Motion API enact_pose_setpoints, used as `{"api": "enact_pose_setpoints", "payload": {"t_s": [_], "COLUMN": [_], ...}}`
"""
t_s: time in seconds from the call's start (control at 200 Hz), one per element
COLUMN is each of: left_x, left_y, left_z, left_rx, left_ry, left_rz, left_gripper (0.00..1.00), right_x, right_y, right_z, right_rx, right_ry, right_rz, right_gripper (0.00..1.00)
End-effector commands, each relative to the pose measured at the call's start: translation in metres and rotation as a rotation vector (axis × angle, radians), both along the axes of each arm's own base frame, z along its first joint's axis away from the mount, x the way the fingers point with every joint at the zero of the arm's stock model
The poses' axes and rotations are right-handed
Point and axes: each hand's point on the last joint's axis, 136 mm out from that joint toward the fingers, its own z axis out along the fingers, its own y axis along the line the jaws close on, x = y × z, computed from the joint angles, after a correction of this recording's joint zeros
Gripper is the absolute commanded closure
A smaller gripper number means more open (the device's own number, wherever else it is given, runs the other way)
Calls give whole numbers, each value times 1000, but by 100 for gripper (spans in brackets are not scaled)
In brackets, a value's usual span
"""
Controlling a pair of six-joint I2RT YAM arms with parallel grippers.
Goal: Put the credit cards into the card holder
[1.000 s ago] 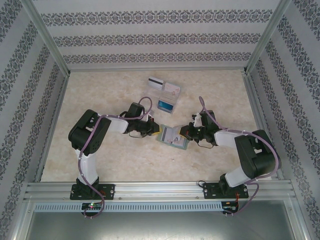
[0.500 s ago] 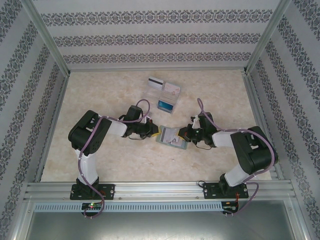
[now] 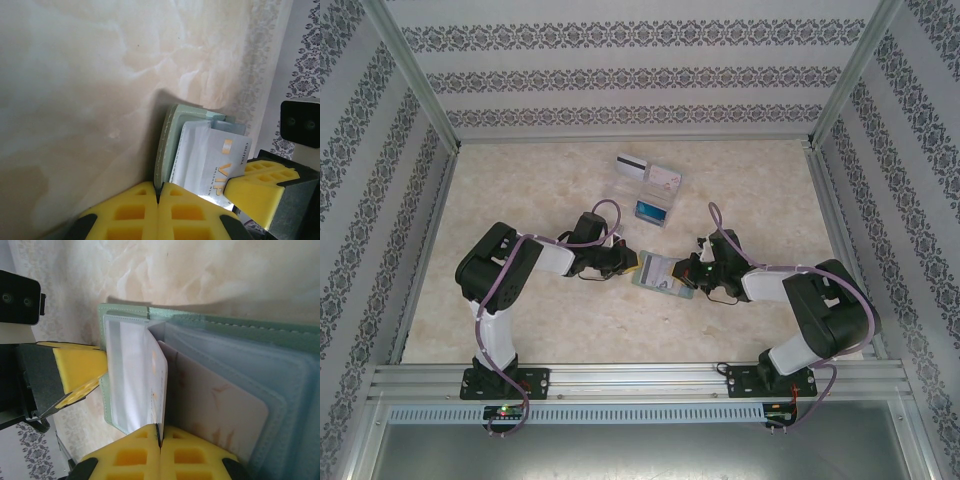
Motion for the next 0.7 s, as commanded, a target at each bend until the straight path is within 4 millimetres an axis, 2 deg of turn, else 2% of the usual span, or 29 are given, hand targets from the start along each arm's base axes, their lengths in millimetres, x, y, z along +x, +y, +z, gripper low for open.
{"api": "enact_pose_setpoints", "payload": {"t_s": [0.0,0.25,0.44,0.694], "left_x": [-6,-6,-8,-7], "left_y": [-7,-7,-7,-6], "left_z": [-1,1,1,0], "left_rx": [14,16,12,13], "left_ry": [-21,-27,-23,-23], "left_rz": [-1,-7,-12,-7], "left_gripper": [100,100,100,100], "right_x": [-24,-16,1,1], "right_y": [-6,-7,11,19], "right_z": [-19,-26,-24,-31], "right_rx": [-48,-72,-82,-131], "right_ry": [89,73,46,55], "right_rz": [20,12,54,95], "right_gripper": [100,100,100,98]}}
